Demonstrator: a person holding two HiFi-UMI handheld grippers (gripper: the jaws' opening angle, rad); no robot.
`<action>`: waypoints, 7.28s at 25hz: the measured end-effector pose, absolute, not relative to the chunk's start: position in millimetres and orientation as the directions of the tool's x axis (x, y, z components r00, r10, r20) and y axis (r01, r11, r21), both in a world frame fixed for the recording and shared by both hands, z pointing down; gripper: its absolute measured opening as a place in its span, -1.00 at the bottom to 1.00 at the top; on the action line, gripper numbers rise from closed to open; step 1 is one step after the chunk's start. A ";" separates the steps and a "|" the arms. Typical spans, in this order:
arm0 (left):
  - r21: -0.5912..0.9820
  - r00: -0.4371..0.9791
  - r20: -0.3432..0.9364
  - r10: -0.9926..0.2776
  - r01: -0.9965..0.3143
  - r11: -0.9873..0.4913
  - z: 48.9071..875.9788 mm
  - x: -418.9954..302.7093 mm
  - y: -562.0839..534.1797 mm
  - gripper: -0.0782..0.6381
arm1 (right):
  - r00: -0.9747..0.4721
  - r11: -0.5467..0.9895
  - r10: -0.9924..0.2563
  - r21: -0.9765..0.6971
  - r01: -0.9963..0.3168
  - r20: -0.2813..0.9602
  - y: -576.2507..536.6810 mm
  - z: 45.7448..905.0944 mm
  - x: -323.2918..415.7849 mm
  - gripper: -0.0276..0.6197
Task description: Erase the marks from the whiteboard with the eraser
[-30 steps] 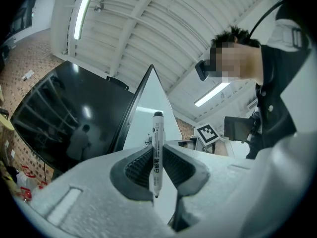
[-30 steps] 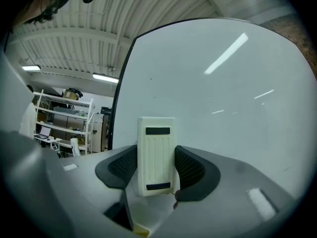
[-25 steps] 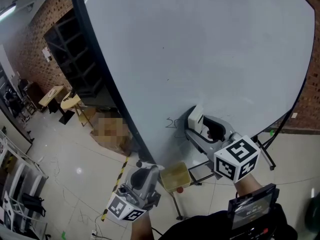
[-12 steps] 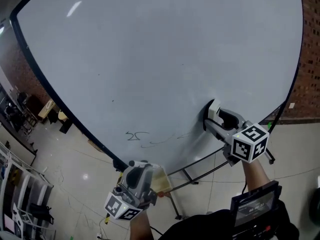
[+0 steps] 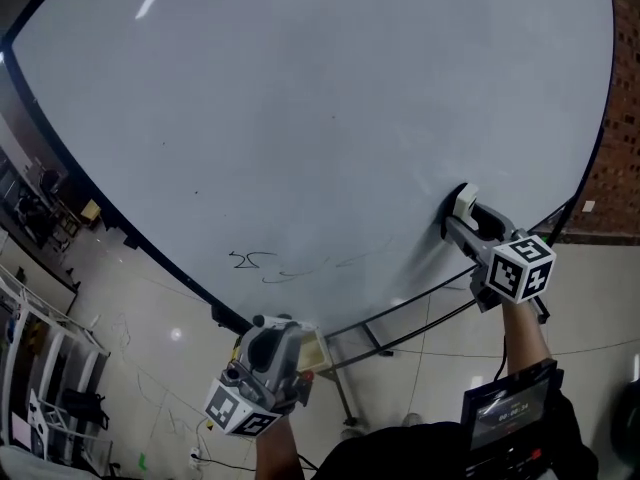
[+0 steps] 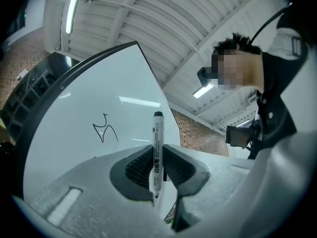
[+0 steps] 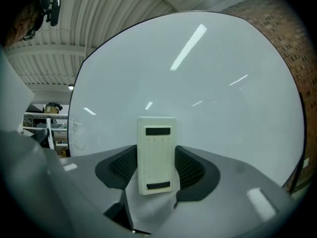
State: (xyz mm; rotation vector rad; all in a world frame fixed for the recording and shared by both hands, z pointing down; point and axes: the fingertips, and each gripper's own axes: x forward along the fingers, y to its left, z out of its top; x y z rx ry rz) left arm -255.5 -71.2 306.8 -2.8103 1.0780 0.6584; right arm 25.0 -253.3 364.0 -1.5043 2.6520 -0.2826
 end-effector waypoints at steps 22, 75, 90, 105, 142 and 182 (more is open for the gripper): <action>0.059 0.770 -0.417 -0.483 -0.507 -0.860 323.5 -365.6 -59.1 -0.62 | -0.538 0.531 -0.842 -0.127 -0.838 0.033 -195.3 400.2 -178.5 -0.17; 0.081 0.822 -0.433 -0.369 -0.372 -0.925 332.8 -401.0 -60.8 -0.62 | -0.471 0.470 -0.882 -0.147 -0.870 -0.035 -170.1 385.3 -238.7 -0.17; 0.063 0.815 -0.452 -0.363 -0.377 -0.924 315.9 -399.3 -57.5 -0.62 | -0.527 0.524 -0.850 -0.119 -0.843 -0.011 -166.2 367.5 -257.6 -0.17; 0.052 0.790 -0.447 -0.419 -0.445 -0.894 323.0 -410.9 -46.6 -0.62 | -0.405 0.402 -0.914 -0.200 -0.893 -0.029 -179.5 378.3 -203.4 -0.17; 0.067 0.766 -0.490 -0.417 -0.444 -0.894 320.1 -440.1 -51.2 -0.62 | -0.565 0.564 -0.825 -0.109 -0.819 -0.028 -153.1 296.3 -293.4 -0.17; 0.078 0.756 -0.515 -0.403 -0.427 -0.901 310.4 -445.5 -58.1 -0.62 | -0.692 0.692 -0.721 -0.011 -0.722 0.010 -118.6 271.7 -387.8 -0.17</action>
